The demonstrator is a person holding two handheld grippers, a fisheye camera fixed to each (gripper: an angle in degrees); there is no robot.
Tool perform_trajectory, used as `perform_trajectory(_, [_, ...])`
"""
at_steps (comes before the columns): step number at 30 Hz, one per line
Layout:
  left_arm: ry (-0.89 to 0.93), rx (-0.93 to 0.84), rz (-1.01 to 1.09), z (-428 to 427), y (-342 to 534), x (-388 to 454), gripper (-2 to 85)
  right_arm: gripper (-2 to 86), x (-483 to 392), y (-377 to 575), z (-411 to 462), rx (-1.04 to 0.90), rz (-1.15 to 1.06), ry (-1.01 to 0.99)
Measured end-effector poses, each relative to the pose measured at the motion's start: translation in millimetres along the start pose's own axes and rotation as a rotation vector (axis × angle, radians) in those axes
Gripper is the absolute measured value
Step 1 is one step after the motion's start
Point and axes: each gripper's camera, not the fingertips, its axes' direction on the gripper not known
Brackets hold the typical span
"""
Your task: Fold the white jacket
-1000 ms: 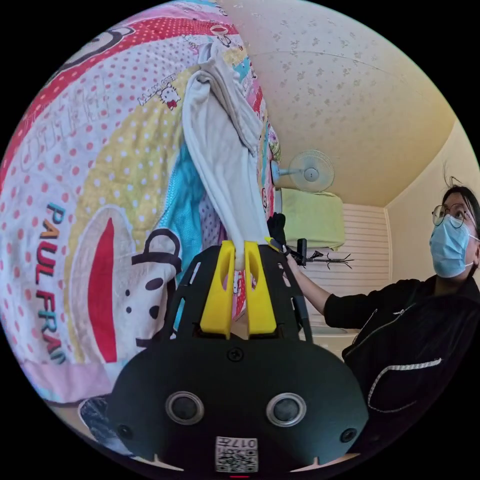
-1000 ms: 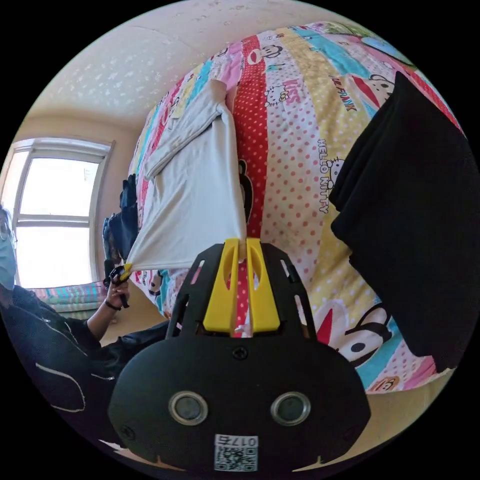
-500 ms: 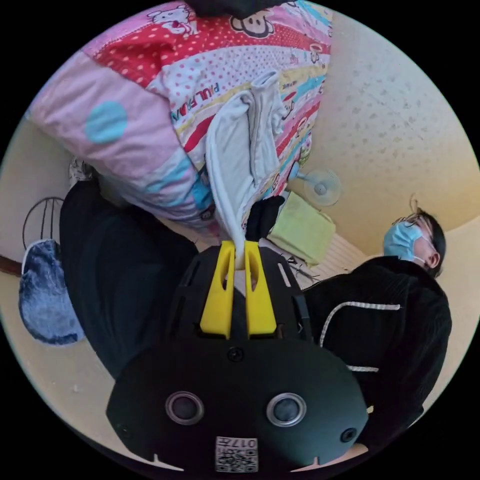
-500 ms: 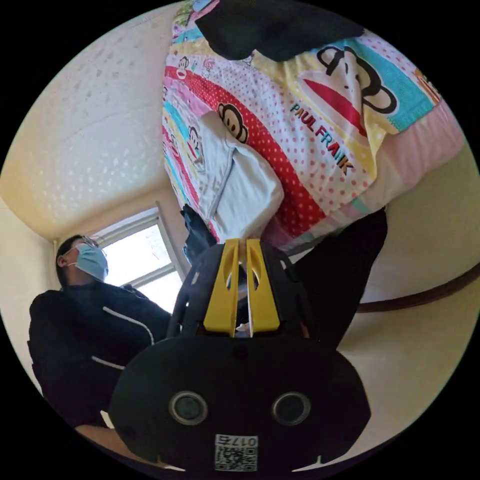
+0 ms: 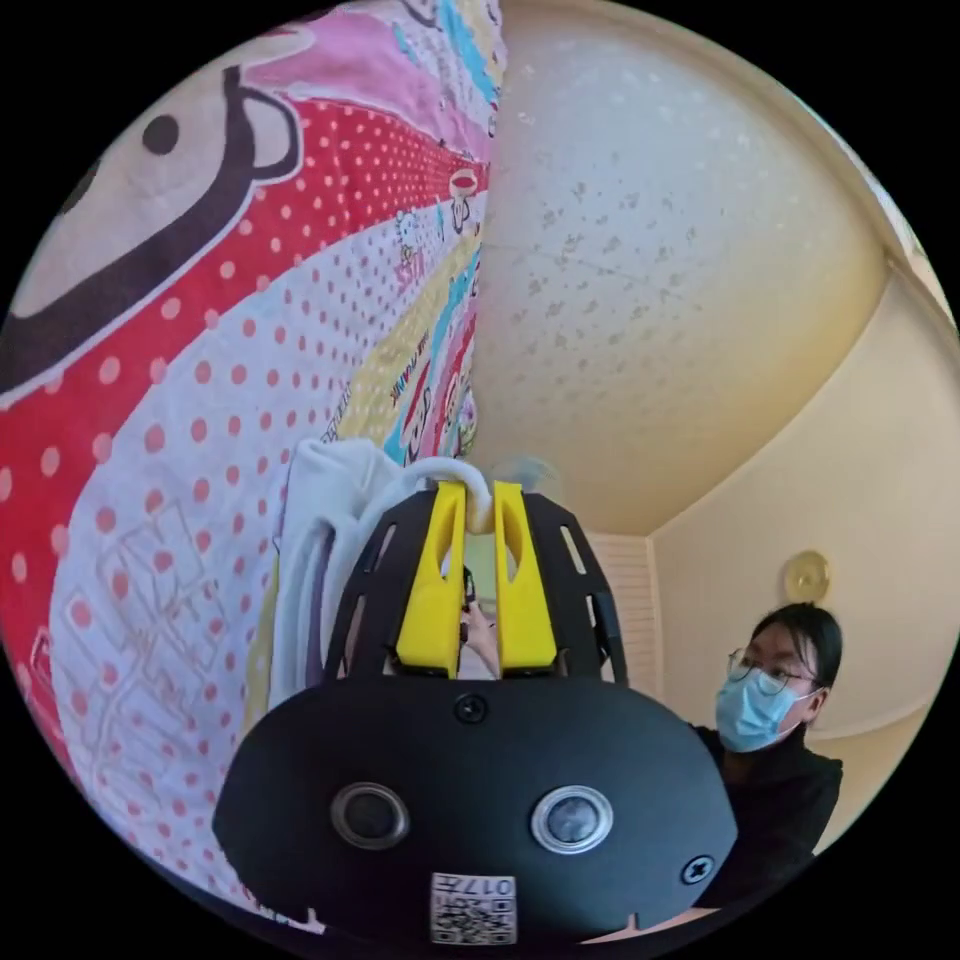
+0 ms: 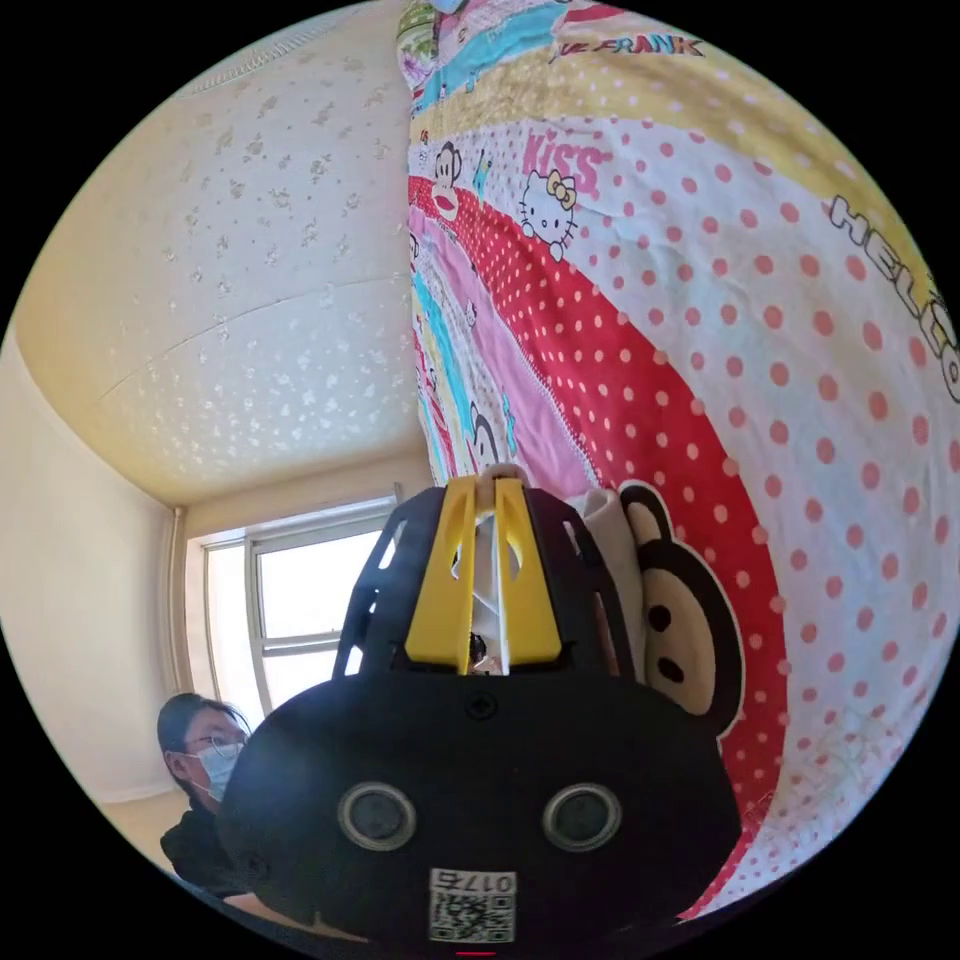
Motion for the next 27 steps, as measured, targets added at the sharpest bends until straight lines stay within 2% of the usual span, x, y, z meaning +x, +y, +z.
perform_trajectory(3, [0.138,0.108,-0.029,-1.5,-8.8,-27.4,8.5,8.1,2.8,-16.7,25.4,-0.005,-0.009,-0.017])
perform_trajectory(7, [0.223,0.195,-0.039,-17.9,7.8,-38.1,11.8,7.8,-5.0,-19.6,3.7,0.199,-0.023,-0.19])
perform_trajectory(8, [0.244,0.188,-0.021,-23.1,13.4,-35.5,11.9,7.0,-21.5,-18.4,2.5,0.192,-0.072,-0.186])
perform_trajectory(9, [0.232,0.165,0.017,-27.1,19.2,-27.0,11.3,6.5,-32.8,-17.7,5.6,0.158,-0.105,-0.16])
perform_trajectory(13, [0.183,0.124,0.25,-39.3,39.2,19.9,9.2,4.1,-132.1,15.4,71.3,-0.192,-0.49,0.232])
perform_trajectory(14, [0.144,0.125,0.301,-42.3,44.6,32.2,9.2,3.8,-153.4,29.9,97.5,-0.276,-0.61,0.341])
perform_trajectory(17, [-0.024,0.057,0.35,-35.8,54.7,44.1,9.4,2.9,-176.1,49.5,153.6,-0.399,-0.775,0.546])
perform_trajectory(19, [-0.208,0.003,0.366,-29.3,68.2,42.4,9.0,2.3,-166.9,41.5,174.5,-0.411,-0.726,0.711])
perform_trajectory(20, [-0.359,-0.027,0.356,-25.8,80.7,37.0,8.4,1.9,-154.3,32.4,182.4,-0.428,-0.676,0.805])
perform_trajectory(21, [-0.49,-0.066,0.339,-23.0,94.8,29.0,8.1,1.8,-148.1,28.3,184.9,-0.448,-0.664,0.816])
perform_trajectory(24, [-0.598,-0.143,0.28,-26.4,132.8,7.1,8.6,2.0,-140.1,9.0,192.3,-0.515,-0.582,0.758])
perform_trajectory(27, [-0.568,-0.138,0.208,-35.6,168.8,-15.8,11.7,3.0,-175.3,25.0,227.8,-0.634,-0.747,0.892])
